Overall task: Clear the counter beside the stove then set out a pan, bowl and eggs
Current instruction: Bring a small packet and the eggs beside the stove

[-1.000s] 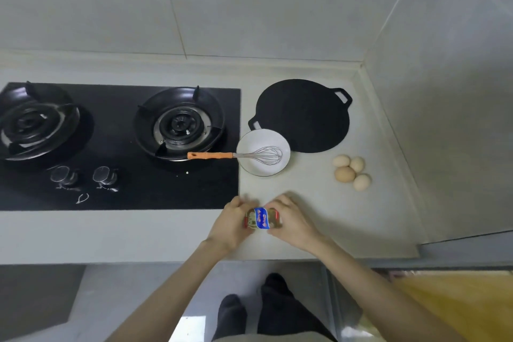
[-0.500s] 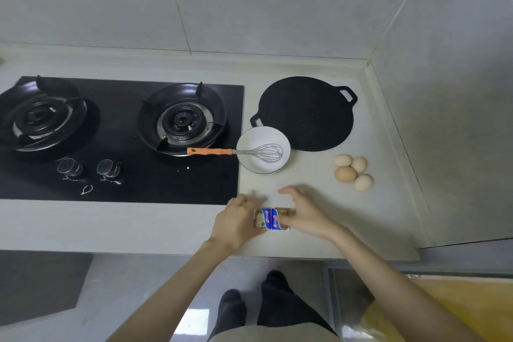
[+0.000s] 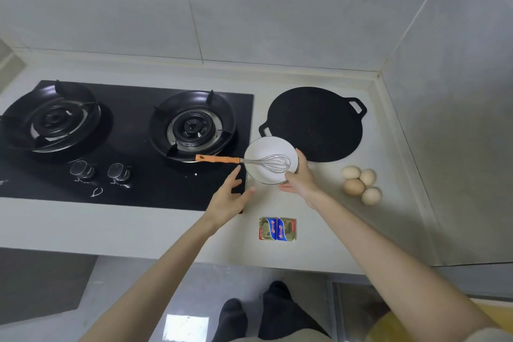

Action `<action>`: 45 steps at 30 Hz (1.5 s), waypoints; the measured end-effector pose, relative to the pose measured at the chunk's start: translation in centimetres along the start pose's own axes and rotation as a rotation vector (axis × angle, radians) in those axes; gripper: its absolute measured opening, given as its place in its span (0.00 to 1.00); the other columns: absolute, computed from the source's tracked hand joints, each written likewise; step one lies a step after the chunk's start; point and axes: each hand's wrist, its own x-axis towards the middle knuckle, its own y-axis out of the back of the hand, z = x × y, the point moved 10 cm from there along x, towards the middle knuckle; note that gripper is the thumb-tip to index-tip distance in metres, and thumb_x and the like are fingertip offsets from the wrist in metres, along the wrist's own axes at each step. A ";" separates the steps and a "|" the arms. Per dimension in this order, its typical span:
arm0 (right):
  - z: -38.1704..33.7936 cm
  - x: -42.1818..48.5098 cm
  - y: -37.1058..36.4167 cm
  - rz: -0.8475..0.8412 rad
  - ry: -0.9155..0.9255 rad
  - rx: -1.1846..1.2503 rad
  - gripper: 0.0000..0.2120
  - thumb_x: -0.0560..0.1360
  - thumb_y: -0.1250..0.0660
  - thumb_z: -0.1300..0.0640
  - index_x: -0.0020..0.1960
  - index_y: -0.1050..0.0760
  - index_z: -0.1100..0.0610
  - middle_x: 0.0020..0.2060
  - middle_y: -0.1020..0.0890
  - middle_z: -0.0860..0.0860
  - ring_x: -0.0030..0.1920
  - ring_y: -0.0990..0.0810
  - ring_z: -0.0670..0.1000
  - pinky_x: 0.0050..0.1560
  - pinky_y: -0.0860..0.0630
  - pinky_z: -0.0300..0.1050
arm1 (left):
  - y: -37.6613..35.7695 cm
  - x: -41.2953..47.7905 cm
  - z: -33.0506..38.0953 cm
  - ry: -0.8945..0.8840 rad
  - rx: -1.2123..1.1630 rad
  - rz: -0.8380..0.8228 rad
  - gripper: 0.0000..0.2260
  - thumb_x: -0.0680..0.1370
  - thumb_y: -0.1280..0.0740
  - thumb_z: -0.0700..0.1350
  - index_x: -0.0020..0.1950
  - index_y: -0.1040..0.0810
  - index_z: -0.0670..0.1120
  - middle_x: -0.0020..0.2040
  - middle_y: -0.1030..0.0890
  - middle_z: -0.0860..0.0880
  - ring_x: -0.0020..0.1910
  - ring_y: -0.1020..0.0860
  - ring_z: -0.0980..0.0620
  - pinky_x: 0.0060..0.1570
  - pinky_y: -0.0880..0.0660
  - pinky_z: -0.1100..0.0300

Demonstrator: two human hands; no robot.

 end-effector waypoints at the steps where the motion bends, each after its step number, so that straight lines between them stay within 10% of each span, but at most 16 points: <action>1: 0.1 -0.1 -0.1 0.006 0.002 0.016 0.32 0.75 0.43 0.67 0.73 0.42 0.43 0.64 0.28 0.49 0.56 0.21 0.55 0.49 0.18 0.49 | -0.2 0.0 0.2 -0.009 0.009 -0.014 0.33 0.77 0.33 0.53 0.77 0.46 0.59 0.73 0.33 0.49 0.60 0.27 0.54 0.43 0.28 0.67; 10: 2.1 -2.4 -1.3 -0.029 -0.010 0.022 0.33 0.74 0.40 0.71 0.72 0.41 0.45 0.62 0.29 0.48 0.59 0.25 0.54 0.44 0.17 0.46 | -0.8 -1.9 -0.2 -0.104 0.064 -0.047 0.29 0.76 0.32 0.53 0.75 0.39 0.60 0.71 0.30 0.59 0.66 0.26 0.50 0.66 0.28 0.53; 15: 1.7 -2.6 0.3 0.022 0.049 -0.129 0.22 0.76 0.38 0.63 0.69 0.34 0.52 0.59 0.23 0.51 0.49 0.18 0.55 0.48 0.19 0.48 | 0.3 -3.2 0.6 -0.158 0.201 0.078 0.26 0.77 0.32 0.48 0.73 0.34 0.51 0.58 0.27 0.56 0.54 0.24 0.54 0.49 0.28 0.67; 20: -2.2 -0.7 5.3 0.246 0.345 -0.655 0.18 0.77 0.39 0.63 0.66 0.27 0.55 0.62 0.23 0.53 0.57 0.23 0.55 0.59 0.28 0.49 | 0.6 -2.7 3.1 -0.264 0.317 0.156 0.18 0.77 0.33 0.46 0.66 0.27 0.49 0.47 0.21 0.55 0.42 0.20 0.56 0.46 0.21 0.59; 26: -2.6 4.2 6.0 0.162 0.381 -0.937 0.23 0.78 0.38 0.62 0.72 0.32 0.50 0.73 0.33 0.52 0.72 0.37 0.55 0.70 0.36 0.50 | -1.3 -0.5 7.6 -0.477 0.575 0.165 0.20 0.77 0.33 0.48 0.69 0.29 0.52 0.62 0.27 0.52 0.61 0.32 0.51 0.52 0.24 0.52; 33: -0.1 8.3 5.8 0.121 0.279 -1.303 0.24 0.83 0.49 0.50 0.78 0.49 0.45 0.78 0.48 0.55 0.77 0.51 0.58 0.76 0.48 0.53 | -4.5 3.2 6.3 -0.386 1.005 -0.016 0.41 0.71 0.39 0.70 0.78 0.52 0.58 0.79 0.53 0.48 0.77 0.57 0.44 0.75 0.52 0.44; 45: -2.6 11.6 2.8 0.134 0.254 -1.621 0.25 0.82 0.52 0.44 0.78 0.50 0.47 0.76 0.41 0.57 0.70 0.34 0.63 0.49 0.23 0.53 | -4.8 5.9 6.2 -0.269 1.175 -0.121 0.47 0.66 0.45 0.77 0.78 0.57 0.57 0.78 0.63 0.46 0.77 0.63 0.41 0.72 0.60 0.38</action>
